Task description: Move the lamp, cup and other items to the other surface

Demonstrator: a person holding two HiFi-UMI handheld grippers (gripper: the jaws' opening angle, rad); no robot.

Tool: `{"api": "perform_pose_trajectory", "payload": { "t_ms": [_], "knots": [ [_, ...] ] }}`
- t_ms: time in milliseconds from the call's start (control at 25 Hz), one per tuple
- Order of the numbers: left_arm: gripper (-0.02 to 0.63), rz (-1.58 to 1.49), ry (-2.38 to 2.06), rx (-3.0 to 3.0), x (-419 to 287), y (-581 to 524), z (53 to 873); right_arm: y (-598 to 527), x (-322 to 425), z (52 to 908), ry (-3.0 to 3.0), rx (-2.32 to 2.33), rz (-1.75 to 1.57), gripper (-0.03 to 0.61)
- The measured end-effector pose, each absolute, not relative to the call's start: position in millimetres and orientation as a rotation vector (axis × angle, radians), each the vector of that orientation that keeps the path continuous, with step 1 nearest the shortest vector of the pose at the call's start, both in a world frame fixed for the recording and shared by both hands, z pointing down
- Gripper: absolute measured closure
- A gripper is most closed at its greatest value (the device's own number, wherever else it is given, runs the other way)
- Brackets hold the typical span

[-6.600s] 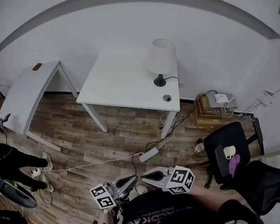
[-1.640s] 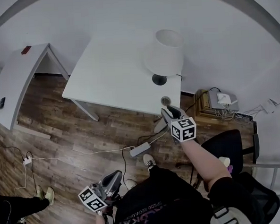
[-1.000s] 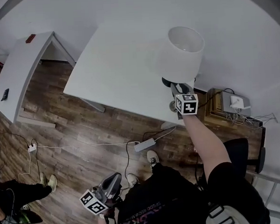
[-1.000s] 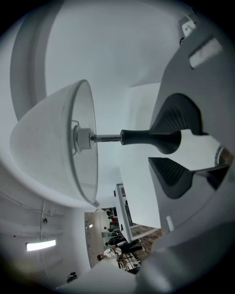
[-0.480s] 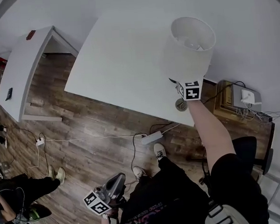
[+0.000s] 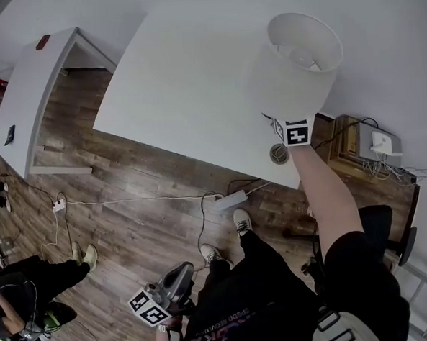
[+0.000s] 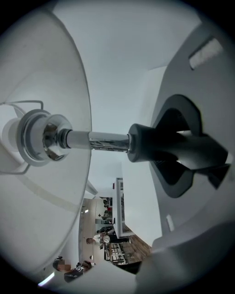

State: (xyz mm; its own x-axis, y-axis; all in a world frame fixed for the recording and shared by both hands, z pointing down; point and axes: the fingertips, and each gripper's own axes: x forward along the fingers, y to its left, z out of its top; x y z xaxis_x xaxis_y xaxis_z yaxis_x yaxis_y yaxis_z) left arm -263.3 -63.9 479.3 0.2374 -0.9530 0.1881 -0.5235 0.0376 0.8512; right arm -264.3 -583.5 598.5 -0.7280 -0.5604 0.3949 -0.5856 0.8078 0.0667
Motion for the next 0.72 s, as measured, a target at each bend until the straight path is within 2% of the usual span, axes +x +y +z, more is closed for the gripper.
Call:
{"api": "perform_pose_trajectory", "payload": {
  "t_ms": [720],
  "knots": [
    [0.618, -0.646, -1.427, 1.624, -260, -45, 479, -546, -246, 558, -2.653, 0.913, 0.056, 0.437]
  ]
}}
